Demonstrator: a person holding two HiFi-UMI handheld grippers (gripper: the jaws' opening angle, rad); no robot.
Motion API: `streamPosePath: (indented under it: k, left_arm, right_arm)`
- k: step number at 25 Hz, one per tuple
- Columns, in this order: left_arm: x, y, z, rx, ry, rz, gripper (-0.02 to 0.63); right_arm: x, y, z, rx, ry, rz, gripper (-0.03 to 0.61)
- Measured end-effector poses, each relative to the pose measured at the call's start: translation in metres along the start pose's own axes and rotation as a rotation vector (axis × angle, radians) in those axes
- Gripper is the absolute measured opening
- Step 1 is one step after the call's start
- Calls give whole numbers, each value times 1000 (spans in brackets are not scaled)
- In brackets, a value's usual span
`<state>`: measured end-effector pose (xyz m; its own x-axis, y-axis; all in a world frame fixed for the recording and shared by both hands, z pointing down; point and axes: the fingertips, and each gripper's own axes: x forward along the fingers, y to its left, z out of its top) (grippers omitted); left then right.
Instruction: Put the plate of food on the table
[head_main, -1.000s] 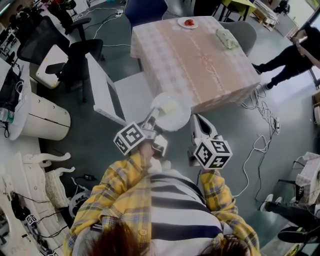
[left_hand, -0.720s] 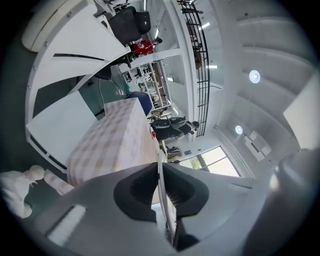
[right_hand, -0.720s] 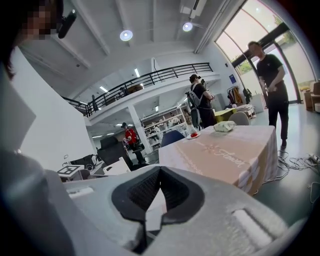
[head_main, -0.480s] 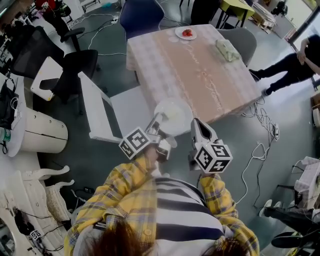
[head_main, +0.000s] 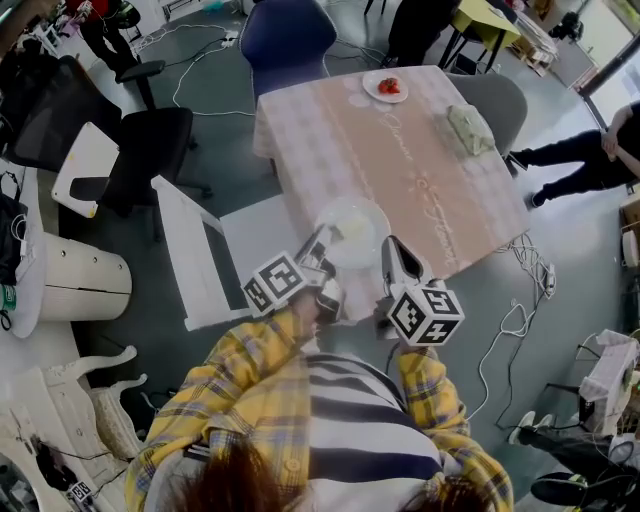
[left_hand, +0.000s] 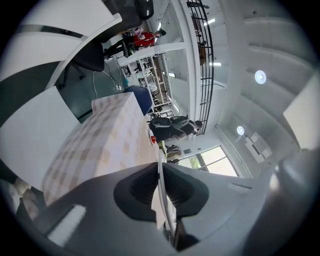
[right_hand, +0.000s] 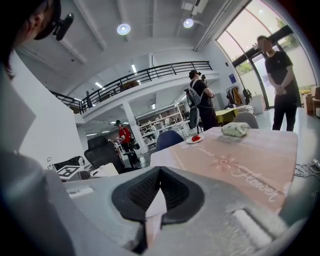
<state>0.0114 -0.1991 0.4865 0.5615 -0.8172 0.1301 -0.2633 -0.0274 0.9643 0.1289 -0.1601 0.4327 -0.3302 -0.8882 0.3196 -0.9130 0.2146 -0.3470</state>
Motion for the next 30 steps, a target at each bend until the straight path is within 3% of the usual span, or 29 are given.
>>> streamPosePath:
  k: [9,23,30]
  left_arm:
    - [40,13,49,-14,-61,18,15]
    - [120,33,125,-15,-275,89,15]
    - [155,45,158,-17,-337,125,15]
  right_arm:
    - [53,-4,15,-11,23,8,-3]
    - [162,-27,55,-62,98,143,-3]
    - [215,-36,65,-79,138,193,-3]
